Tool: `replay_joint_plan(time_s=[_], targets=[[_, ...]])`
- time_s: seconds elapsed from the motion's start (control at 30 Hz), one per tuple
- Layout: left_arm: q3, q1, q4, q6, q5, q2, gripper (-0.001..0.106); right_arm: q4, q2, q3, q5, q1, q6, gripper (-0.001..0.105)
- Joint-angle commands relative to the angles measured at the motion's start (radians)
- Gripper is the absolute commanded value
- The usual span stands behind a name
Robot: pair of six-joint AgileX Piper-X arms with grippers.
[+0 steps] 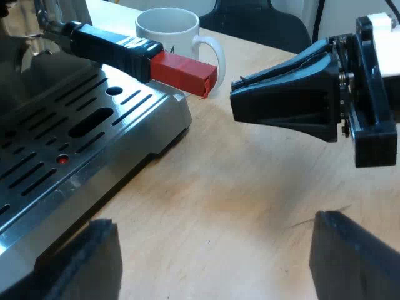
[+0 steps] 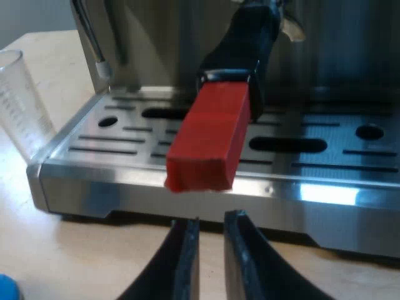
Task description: Grind coffee beans and then tamp
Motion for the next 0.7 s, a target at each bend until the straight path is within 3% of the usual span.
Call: replay_joint_plan(time_s=[0.03,0.3,0.7], targets=[[-0.002,-0.005,-0.014,-0.011,0.011,-0.002,0.065,-0.043,0.013,-0.010,0.012,0.001,0.000,0.013],[-0.002,-0.005,-0.014,-0.011,0.011,-0.002,0.065,-0.115,0.070,-0.014,0.080,-0.001,0.000,0.013],[-0.002,-0.005,-0.014,-0.011,0.011,-0.002,0.065,-0.147,0.080,-0.020,0.079,-0.032,-0.003,0.013]])
